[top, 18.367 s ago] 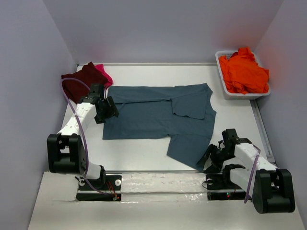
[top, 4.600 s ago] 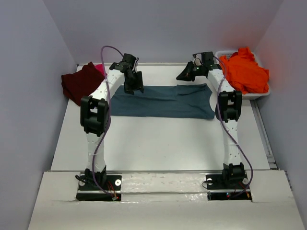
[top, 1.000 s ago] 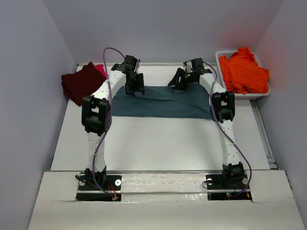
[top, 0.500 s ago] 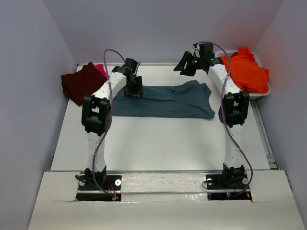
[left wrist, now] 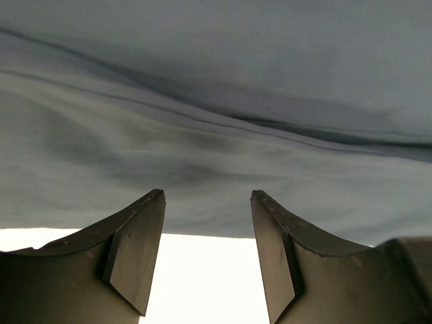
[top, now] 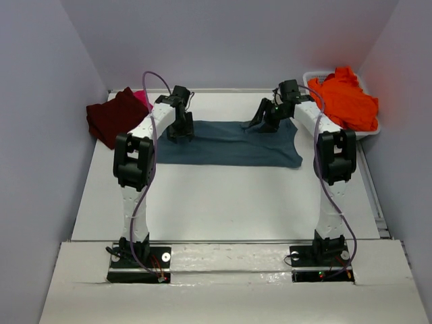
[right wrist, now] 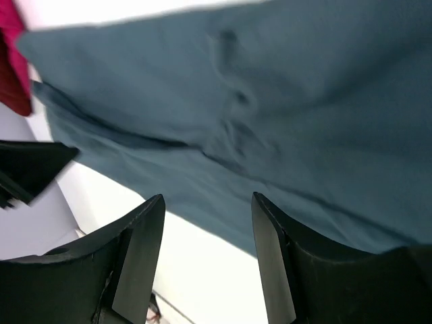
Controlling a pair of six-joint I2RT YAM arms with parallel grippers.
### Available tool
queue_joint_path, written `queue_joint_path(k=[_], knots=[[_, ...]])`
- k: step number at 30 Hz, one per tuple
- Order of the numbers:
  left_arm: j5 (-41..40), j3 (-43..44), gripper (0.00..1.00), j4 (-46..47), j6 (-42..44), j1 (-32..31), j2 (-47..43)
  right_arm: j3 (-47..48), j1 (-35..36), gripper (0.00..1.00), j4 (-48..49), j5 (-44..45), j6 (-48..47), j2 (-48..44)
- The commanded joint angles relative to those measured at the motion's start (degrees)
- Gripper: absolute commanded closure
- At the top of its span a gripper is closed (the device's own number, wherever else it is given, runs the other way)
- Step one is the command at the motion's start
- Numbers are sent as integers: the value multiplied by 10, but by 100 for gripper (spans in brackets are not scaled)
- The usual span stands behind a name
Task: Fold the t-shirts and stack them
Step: Fold the tshirt
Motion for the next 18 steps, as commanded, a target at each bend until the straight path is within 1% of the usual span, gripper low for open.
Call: queue_joint_path(k=[1,4,6,7,10,14,18], knots=[[-97,12,35,-29,14,24,-47,-63,6,40,-19,25,3,-99],[-138,51,35,-48,15,36,-28,-119,6,40,-22,46,7,-141],[-173,62,35,-53,14,43,-16,-138,6,40,-31,79,6,-165],[-175,75,35,-59,10,43,-12,-154,6,40,-47,101,6,-172],[-161,85,35,-56,13,48,5,-169,6,40,-73,125,7,-194],[-162,112,35,-60,13,48,33,-222,6,40,-88,157,19,-218],[-117,118,35,-39,16,53,46,-265,6,40,-70,167,25,-227]])
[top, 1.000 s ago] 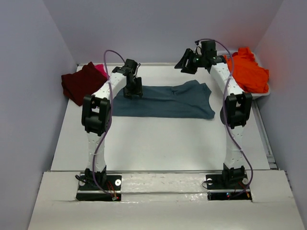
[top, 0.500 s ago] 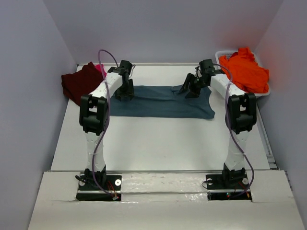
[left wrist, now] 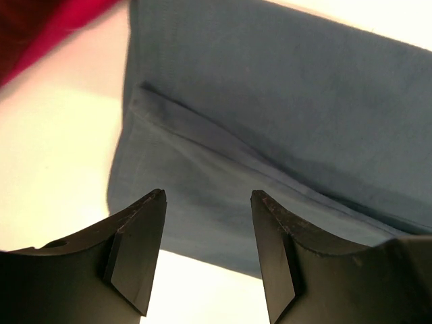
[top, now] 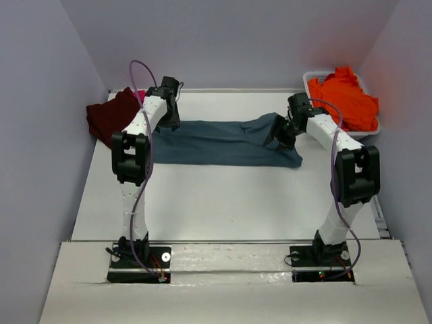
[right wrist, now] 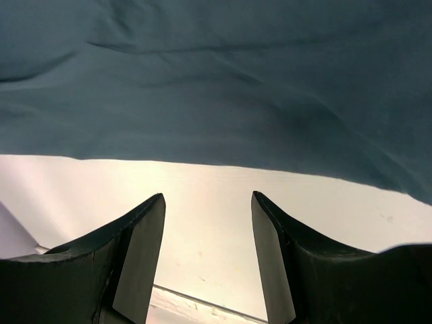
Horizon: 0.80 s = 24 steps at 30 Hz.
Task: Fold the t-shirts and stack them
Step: Fold the tshirt
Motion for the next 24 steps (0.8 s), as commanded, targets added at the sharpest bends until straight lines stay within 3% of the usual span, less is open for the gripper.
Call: queue_joint_path(k=[1,16,24], knots=[[39,15,35,9,6,1,10,-43,6,40,-1,40,15,-14],[112,-30,36,68,4,1,23,-94,6,41,56,62,39,25],[199,-116,36,92,-31,6,17,-112,6,41,64,71,39,49]])
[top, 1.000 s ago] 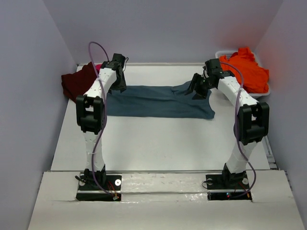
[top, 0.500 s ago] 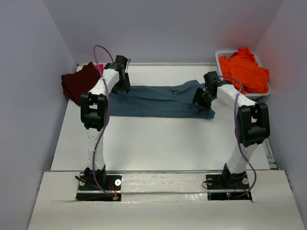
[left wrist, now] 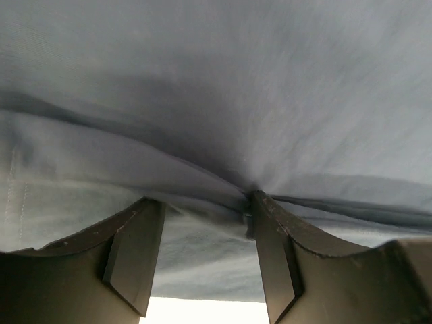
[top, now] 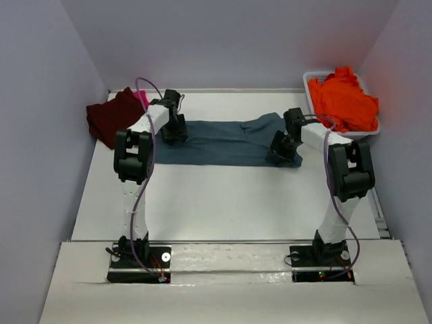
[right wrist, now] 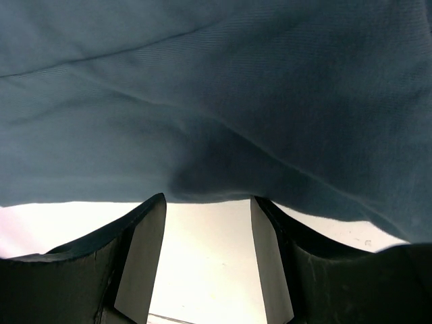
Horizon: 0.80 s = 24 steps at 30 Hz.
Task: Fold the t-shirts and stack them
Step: Fold the tshirt
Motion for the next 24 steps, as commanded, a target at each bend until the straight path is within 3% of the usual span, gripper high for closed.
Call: queue_joint_path(k=[1,13,24], knots=[[59,-52,36,13,-23,6,-12,-11,6,41,19,15,5,12],[73,-95,36,10,-38,23,-34,-6,6,41,-3,35,14,28],[108,-159,37,17,-48,23,-82,137,-11,40,-81,63,17,97]])
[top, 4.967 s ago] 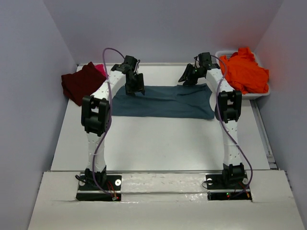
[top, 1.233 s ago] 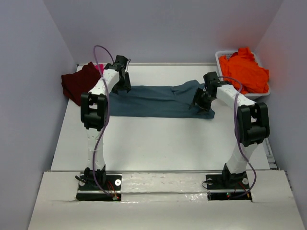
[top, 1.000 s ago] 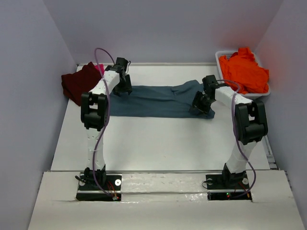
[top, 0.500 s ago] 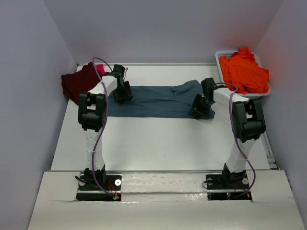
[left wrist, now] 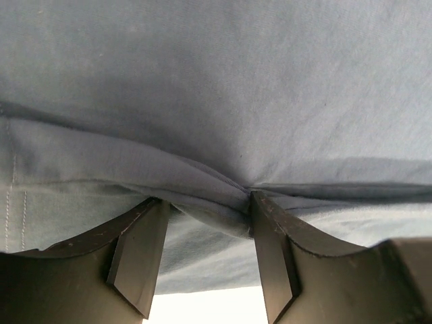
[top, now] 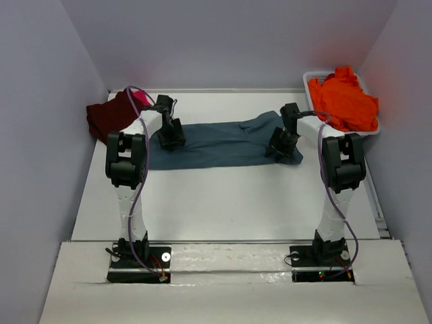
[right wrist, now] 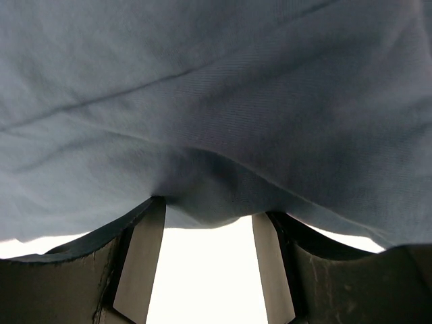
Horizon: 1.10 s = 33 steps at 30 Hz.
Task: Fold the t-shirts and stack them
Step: Fold the tshirt
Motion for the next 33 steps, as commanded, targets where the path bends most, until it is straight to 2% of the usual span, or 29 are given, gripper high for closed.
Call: queue_joint_path(k=[1,8,10,18,23,33], knots=[[33,-48,37,-37,-13,0,-29,82,-15,40,-32,29,1,33],[76,-112,40,-25,-30,-6,-80,195,-21,41,-85,28,-11,96],[90,-131,41,-25,-34,-11,-99,255,-21,41,-102,27,-18,120],[119,-218,42,-19,-56,-78,-164,443,-21,42,-160,-14,-41,231],[133,-290,42,0,-79,-131,-206,489,-21,42,-166,-35,-65,273],[140,-363,42,13,-135,-244,-270,515,-21,41,-136,-55,-102,309]])
